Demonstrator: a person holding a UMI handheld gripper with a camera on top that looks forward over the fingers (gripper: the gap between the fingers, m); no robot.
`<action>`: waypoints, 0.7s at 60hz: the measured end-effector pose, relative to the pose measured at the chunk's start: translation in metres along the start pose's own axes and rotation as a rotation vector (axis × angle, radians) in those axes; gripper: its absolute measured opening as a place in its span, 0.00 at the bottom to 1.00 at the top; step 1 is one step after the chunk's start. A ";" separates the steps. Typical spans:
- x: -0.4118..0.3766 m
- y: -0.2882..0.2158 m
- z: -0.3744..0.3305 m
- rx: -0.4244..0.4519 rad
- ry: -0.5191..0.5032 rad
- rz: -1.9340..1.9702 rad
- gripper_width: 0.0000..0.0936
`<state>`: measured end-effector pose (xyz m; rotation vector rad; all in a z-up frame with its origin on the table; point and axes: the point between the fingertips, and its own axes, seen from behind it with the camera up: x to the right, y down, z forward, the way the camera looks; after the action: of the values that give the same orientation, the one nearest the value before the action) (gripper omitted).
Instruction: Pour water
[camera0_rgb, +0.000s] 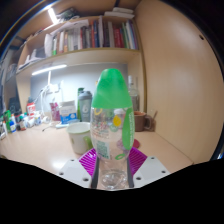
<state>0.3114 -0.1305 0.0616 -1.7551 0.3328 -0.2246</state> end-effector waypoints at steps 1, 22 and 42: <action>0.002 -0.002 0.003 0.012 0.012 0.010 0.44; 0.038 -0.096 0.049 -0.016 0.076 -0.346 0.35; 0.050 -0.157 0.157 -0.013 0.167 -1.885 0.35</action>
<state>0.4257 0.0260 0.1806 -1.5100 -1.3134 -1.6525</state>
